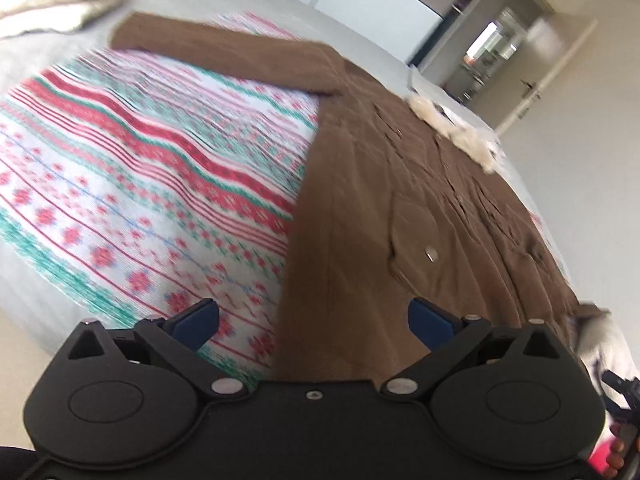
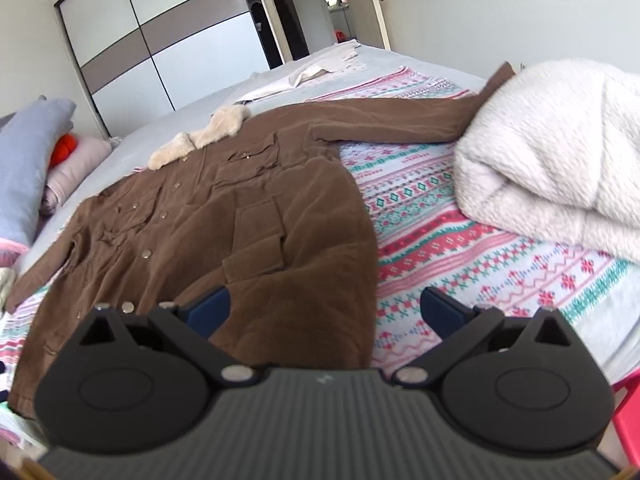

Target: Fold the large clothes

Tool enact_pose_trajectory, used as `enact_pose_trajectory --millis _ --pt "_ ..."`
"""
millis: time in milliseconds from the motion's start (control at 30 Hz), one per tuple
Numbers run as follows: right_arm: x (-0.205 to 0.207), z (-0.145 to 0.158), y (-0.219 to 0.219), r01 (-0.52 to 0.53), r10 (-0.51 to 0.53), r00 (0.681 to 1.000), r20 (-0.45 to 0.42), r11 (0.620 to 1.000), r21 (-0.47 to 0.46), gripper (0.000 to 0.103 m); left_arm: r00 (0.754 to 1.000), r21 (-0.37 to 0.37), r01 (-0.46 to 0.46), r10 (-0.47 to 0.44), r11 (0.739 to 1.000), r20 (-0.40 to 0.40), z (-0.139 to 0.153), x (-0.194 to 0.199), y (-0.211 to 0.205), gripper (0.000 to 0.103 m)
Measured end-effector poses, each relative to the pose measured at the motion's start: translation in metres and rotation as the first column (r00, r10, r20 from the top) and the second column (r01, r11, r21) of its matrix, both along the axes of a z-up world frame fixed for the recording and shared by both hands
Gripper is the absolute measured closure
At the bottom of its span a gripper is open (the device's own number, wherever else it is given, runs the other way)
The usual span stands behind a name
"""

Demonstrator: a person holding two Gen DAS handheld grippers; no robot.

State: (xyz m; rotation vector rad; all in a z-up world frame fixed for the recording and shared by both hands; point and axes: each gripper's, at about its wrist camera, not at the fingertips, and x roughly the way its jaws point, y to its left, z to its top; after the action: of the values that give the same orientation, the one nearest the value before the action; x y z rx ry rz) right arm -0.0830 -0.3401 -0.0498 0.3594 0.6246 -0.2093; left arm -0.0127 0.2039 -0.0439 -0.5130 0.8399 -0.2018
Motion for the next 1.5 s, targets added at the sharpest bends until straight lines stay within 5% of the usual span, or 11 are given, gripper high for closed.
enact_pose_trajectory --millis 133,267,333,433,500,600,733,900,1233,1300,1500 --pt "-0.012 -0.011 -0.002 -0.042 0.043 0.997 -0.056 0.999 0.017 0.000 0.993 -0.099 0.099 -0.105 0.990 -0.060 -0.015 0.005 -0.011 0.029" --pt "-0.004 -0.036 0.005 -0.082 0.088 0.984 -0.155 0.996 0.045 0.002 0.992 -0.025 0.111 -0.112 0.994 -0.054 -0.017 0.003 -0.029 0.046" --pt "0.006 -0.046 0.011 -0.064 0.066 0.980 -0.189 0.998 0.013 0.019 0.991 -0.023 0.122 -0.123 0.992 -0.046 -0.016 0.001 -0.033 0.071" --pt "0.018 -0.053 0.017 -0.023 0.008 0.983 -0.183 0.997 -0.079 0.045 0.996 0.032 0.084 -0.084 0.996 0.007 -0.008 -0.009 -0.041 0.083" --pt "0.018 -0.044 0.020 -0.041 0.027 0.991 -0.129 0.994 -0.100 0.091 0.995 0.070 0.024 -0.031 0.997 0.095 0.010 -0.022 -0.039 0.086" --pt "-0.002 -0.017 0.026 0.021 -0.023 1.000 -0.008 0.978 -0.210 0.098 0.976 0.045 -0.076 0.065 0.996 0.208 0.044 -0.043 -0.018 0.090" --pt "-0.031 0.008 0.021 0.076 -0.067 0.997 0.045 0.965 -0.251 0.099 0.984 0.145 -0.060 0.035 0.988 0.175 0.047 -0.046 -0.011 0.090" --pt "-0.022 -0.034 -0.006 0.056 -0.088 0.977 -0.196 0.985 -0.164 0.098 0.999 0.303 0.034 -0.035 0.952 -0.004 -0.012 -0.028 -0.028 0.089" --pt "-0.062 -0.020 -0.021 0.081 -0.111 0.971 -0.211 0.986 -0.149 0.073 0.992 0.474 0.001 -0.060 0.881 0.108 0.025 -0.043 -0.030 0.031" --pt "-0.069 -0.004 -0.018 0.085 -0.107 0.982 -0.153 0.986 -0.145 0.051 0.985 0.475 -0.016 -0.068 0.880 0.160 0.038 -0.038 -0.032 0.021" --pt "-0.023 0.031 0.012 0.053 -0.062 0.998 -0.032 0.973 -0.224 0.035 0.953 0.445 -0.001 -0.133 0.896 0.271 0.060 -0.012 -0.068 0.004"
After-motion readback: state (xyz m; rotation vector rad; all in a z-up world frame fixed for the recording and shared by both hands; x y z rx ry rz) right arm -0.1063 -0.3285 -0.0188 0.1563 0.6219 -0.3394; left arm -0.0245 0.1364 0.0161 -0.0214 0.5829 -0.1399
